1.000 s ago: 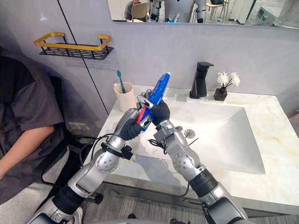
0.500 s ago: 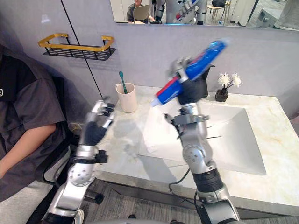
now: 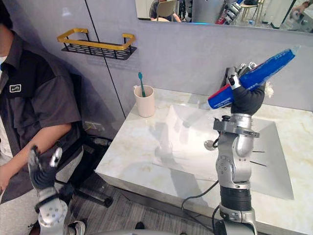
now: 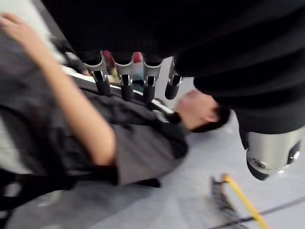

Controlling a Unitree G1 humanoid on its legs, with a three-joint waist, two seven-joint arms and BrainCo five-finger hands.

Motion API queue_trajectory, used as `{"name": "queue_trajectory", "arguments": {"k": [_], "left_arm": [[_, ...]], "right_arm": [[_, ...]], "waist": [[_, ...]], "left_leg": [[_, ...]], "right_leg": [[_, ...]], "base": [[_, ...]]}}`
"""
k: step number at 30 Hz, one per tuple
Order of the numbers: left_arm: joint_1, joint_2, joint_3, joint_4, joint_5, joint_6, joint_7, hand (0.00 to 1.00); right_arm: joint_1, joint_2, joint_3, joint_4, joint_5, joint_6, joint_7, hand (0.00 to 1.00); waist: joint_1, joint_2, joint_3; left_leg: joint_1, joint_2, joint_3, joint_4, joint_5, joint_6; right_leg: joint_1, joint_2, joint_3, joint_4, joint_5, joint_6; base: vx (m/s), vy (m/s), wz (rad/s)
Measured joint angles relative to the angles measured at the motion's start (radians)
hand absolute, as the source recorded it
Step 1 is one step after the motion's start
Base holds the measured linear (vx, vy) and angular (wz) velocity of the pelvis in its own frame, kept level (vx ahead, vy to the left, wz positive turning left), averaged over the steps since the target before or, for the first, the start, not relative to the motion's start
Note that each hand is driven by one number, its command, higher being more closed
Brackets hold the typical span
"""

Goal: Organize washtable

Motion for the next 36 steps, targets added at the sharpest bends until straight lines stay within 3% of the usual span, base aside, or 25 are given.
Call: {"name": "queue_trajectory", "arguments": {"k": [2,6,12,19,24,32,36], "left_arm": [[0.002,-0.002,-0.003,0.100,-0.008,0.018,-0.043,0.00],[0.006,0.005,-0.057,0.223,0.003,0.020,-0.106,0.00],[-0.003,0.035,-0.174,0.349,0.027,0.022,-0.174,0.00],[-0.009,0.082,-0.247,0.383,0.061,0.019,-0.198,0.00],[-0.045,0.114,-0.274,0.414,0.061,0.014,-0.197,0.00],[-0.082,0.127,-0.286,0.414,0.060,0.012,-0.194,0.00],[-0.085,0.130,-0.287,0.414,0.060,0.004,-0.192,0.00]], "right_arm": [[0.000,-0.003,-0.006,0.007,-0.060,0.016,-0.018,1.00],[-0.033,-0.014,0.003,0.090,-0.152,0.018,-0.027,1.00],[-0.173,-0.050,0.031,0.227,-0.200,0.034,-0.085,1.00],[-0.368,-0.101,0.046,0.367,-0.215,0.033,-0.144,1.00],[-0.481,-0.125,0.084,0.445,-0.240,0.033,-0.172,1.00],[-0.572,-0.140,0.095,0.500,-0.247,0.034,-0.179,1.00],[-0.592,-0.143,0.117,0.535,-0.307,0.056,-0.208,1.00]], "waist": [[0.015,-0.014,-0.008],[0.025,-0.016,-0.009],[0.066,-0.023,-0.002],[0.102,-0.033,0.031],[0.148,-0.039,0.069],[0.176,-0.045,0.116],[0.181,-0.045,0.130]], "left_leg": [[-0.013,-0.004,-0.015,0.001,0.001,-0.001],[-0.023,-0.019,-0.048,0.001,0.006,0.002],[-0.054,-0.024,-0.075,0.001,0.016,0.008],[-0.087,-0.028,-0.132,0.001,0.035,0.005],[-0.104,-0.029,-0.157,0.001,0.043,0.004],[-0.154,-0.037,-0.206,0.002,0.061,0.001],[-0.174,-0.037,-0.228,0.002,0.065,-0.005]], "right_leg": [[-0.008,-0.003,-0.011,0.002,-0.004,-0.001],[-0.011,-0.019,-0.050,0.029,-0.025,0.005],[-0.034,-0.015,-0.070,0.039,-0.029,0.005],[-0.039,-0.014,-0.132,0.045,-0.034,0.000],[-0.048,-0.015,-0.155,0.055,-0.039,-0.001],[-0.081,-0.022,-0.201,0.075,-0.056,0.003],[-0.094,-0.021,-0.222,0.087,-0.067,-0.001]], "base": [[0.02,-0.012,0.21],[0.01,0.001,0.28],[-0.03,-0.012,0.12],[-0.04,-0.021,0.26],[-0.04,-0.008,0.17],[-0.01,-0.005,0.20],[-0.01,-0.014,0.15]]}}
